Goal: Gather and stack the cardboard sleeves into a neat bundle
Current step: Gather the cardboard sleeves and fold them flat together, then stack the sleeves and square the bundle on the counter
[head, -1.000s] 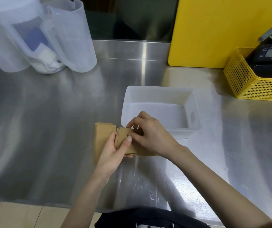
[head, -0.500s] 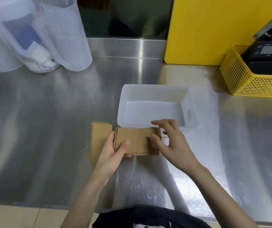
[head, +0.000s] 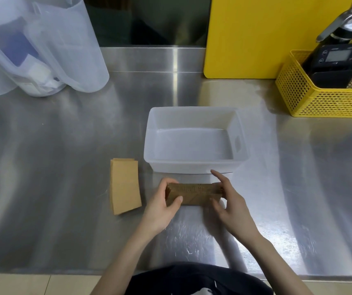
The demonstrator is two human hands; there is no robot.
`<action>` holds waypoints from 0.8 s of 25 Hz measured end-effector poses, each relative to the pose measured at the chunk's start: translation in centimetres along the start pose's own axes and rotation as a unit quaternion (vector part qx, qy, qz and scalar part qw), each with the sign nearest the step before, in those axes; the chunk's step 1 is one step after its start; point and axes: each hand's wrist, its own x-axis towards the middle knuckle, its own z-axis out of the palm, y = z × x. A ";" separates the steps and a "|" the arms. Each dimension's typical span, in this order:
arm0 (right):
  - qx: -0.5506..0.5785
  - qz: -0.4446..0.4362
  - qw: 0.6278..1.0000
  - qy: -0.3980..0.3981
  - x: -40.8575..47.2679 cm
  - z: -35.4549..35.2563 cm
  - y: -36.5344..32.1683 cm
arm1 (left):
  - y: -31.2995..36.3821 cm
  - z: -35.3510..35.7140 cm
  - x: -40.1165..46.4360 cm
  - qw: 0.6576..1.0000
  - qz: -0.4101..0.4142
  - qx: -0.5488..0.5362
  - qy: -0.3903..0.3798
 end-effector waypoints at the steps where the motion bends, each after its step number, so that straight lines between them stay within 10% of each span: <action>1: -0.013 -0.004 1.000 -0.012 -0.1 0.2 0.3 | -0.4 0.2 0.0 1.000 0.000 0.023 0.001; 20: -0.067 0.000 0.998 -0.008 -0.1 0.3 1.6 | -2.0 0.5 0.0 0.994 -0.020 0.105 0.012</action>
